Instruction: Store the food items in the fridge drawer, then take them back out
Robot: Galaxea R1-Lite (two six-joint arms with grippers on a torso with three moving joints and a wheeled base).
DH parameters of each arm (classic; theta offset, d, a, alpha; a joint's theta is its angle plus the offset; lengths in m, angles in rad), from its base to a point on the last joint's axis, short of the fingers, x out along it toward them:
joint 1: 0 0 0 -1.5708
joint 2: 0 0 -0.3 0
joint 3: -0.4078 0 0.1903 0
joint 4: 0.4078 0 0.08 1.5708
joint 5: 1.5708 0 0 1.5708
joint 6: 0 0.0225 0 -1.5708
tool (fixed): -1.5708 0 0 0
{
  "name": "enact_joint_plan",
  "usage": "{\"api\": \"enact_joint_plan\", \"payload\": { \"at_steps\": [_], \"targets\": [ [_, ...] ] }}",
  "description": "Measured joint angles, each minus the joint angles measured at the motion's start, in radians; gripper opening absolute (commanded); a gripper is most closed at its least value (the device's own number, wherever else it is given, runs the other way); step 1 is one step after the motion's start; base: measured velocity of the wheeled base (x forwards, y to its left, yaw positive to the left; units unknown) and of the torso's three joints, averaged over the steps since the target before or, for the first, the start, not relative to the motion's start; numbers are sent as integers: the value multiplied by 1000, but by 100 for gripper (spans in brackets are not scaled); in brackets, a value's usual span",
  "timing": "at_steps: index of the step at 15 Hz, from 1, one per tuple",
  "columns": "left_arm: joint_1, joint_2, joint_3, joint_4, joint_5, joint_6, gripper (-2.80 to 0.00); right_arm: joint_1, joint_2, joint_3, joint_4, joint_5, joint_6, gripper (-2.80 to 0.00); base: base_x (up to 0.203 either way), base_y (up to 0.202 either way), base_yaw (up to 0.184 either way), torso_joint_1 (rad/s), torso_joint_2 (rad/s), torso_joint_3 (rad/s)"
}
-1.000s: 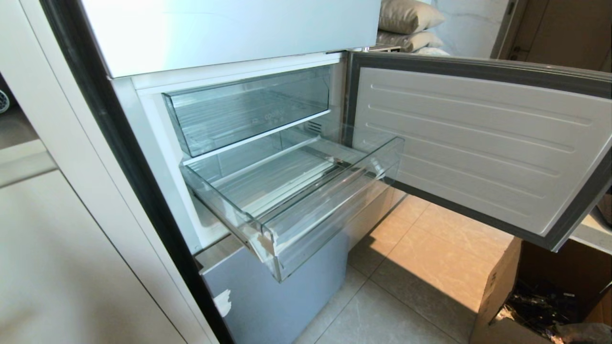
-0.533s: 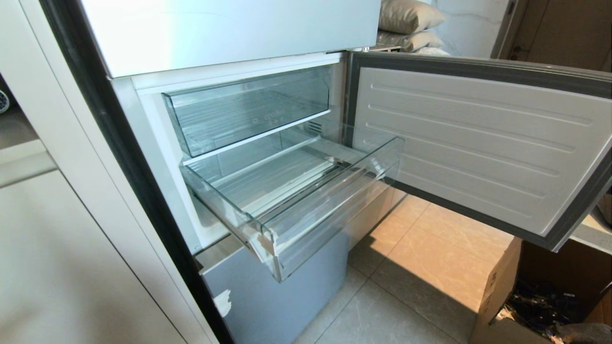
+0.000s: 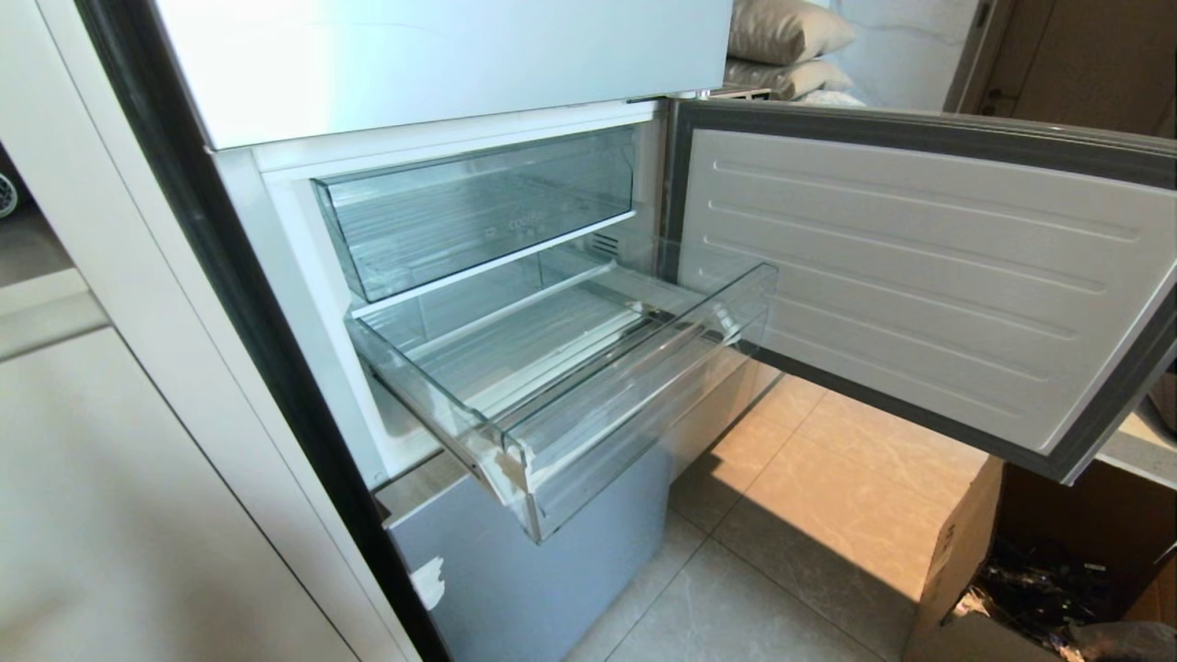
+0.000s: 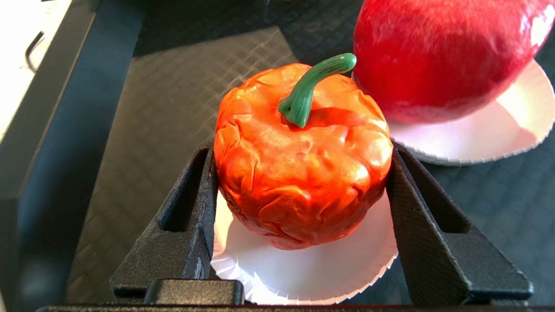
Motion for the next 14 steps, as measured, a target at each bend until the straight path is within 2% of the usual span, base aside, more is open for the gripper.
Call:
{"api": "enact_joint_plan", "payload": {
  "at_steps": [3,7,11,14],
  "targets": [
    [0,0,0,0,0,0,-280,0,-88,68,3,2,2,-280,0,0,0,0,0,0],
    [0,0,0,0,0,0,-280,0,-314,268,1,5,0,-280,0,0,0,0,0,0],
    [0,0,0,0,0,0,-280,2,-644,519,0,18,-4,-280,0,0,0,0,0,0],
    [0,0,0,0,0,0,-280,43,-963,758,3,79,-39,-280,0,0,0,0,0,0]
  ]
}}
